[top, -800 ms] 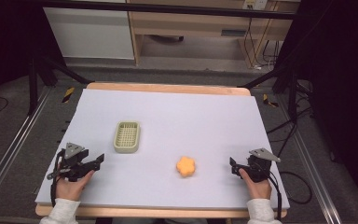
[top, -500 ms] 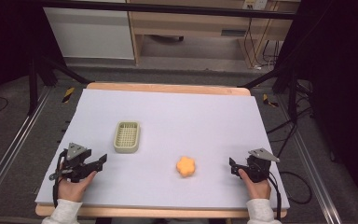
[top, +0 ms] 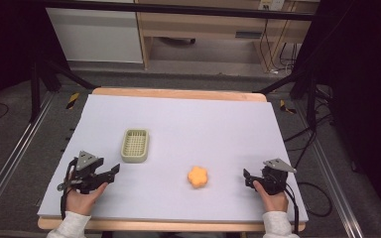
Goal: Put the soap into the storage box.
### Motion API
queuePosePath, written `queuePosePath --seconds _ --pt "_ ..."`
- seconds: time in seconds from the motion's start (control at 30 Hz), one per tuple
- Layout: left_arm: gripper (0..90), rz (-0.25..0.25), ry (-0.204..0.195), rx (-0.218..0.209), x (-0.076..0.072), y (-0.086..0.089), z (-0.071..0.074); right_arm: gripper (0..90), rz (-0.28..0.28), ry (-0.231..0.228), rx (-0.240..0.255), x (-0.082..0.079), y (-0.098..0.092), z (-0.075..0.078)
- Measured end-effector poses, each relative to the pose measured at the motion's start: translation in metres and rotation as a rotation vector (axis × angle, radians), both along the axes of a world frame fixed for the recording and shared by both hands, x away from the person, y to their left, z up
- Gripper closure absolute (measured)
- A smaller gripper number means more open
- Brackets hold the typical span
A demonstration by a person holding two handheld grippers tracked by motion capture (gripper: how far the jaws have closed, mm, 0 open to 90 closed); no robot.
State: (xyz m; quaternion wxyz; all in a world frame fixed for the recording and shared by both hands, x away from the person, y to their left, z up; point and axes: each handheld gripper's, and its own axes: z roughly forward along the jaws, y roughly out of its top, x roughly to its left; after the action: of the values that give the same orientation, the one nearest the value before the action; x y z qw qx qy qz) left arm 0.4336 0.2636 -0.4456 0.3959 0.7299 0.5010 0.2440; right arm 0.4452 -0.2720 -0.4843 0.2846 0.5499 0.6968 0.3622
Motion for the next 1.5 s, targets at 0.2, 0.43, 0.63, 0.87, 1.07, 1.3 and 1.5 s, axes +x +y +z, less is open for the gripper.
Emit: queuePosePath --seconds 0.2,0.43,0.63,0.87,1.07,1.3,1.5 --pt "33.2 -0.019 0.004 -0.003 0.000 -0.008 0.001 4.6 -0.007 -0.004 -0.002 -0.001 -0.001 0.000" --pt "32.4 -0.039 -0.007 0.000 0.000 -0.015 0.006 4.5 -0.006 -0.008 -0.006 -0.001 -0.001 0.001" --pt "31.1 -0.072 -0.013 0.002 0.002 -0.024 0.014 4.6 -0.009 -0.009 -0.010 -0.001 -0.001 0.000" --pt "30.5 -0.104 -0.011 0.010 0.005 -0.036 0.019 4.6 -0.009 -0.012 -0.009 -0.001 -0.001 0.001" --pt "29.6 -0.137 -0.015 0.009 0.008 -0.054 0.022 4.6 -0.010 -0.020 -0.007 -0.001 -0.001 0.002" --pt "29.3 -0.171 -0.022 0.024 0.011 -0.070 0.024 4.6 -0.008 -0.020 -0.006 0.000 -0.001 0.002" --pt "29.1 -0.198 -0.021 0.032 0.014 -0.083 0.024 4.6 -0.004 -0.019 -0.004 0.001 0.000 0.002"
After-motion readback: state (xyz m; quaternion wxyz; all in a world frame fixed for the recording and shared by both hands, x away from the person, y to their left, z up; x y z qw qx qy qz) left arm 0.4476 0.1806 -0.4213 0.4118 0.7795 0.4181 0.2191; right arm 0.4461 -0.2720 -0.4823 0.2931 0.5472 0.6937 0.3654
